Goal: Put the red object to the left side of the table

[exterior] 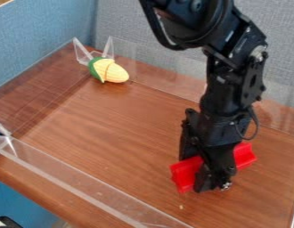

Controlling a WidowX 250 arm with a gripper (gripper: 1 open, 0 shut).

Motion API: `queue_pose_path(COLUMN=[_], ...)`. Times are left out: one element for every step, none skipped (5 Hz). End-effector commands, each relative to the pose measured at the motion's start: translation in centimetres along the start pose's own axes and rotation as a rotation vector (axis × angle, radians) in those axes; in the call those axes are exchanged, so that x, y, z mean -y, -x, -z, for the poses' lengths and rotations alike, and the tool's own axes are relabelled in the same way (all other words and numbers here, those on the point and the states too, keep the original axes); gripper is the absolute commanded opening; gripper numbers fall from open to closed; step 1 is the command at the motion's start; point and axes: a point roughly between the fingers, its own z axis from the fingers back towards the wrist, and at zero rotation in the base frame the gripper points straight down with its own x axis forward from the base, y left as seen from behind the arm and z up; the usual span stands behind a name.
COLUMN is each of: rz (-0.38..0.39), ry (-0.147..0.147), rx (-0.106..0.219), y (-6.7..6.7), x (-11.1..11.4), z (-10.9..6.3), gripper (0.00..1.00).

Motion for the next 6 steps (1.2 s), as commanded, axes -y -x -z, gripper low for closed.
queue_pose_path(rz=[-0.016, -0.049, -0.128, -0.268, -0.421, -0.543], ry=[-0.033, -0.064, -0.118, -0.170, -0.189, -0.183], rx=[0.067, 0.092, 0.133, 0.152, 0.150, 0.130], y=[0.0, 0.4, 1.2, 2.7, 5.1, 7.7], x=[-0.7, -1.6, -3.8, -6.9, -10.9, -14.5], z=[-2.2, -3.9, -7.0, -10.1, -11.5, -11.0], gripper=[0.00, 0.00, 0.00, 0.00, 0.00, 0.00])
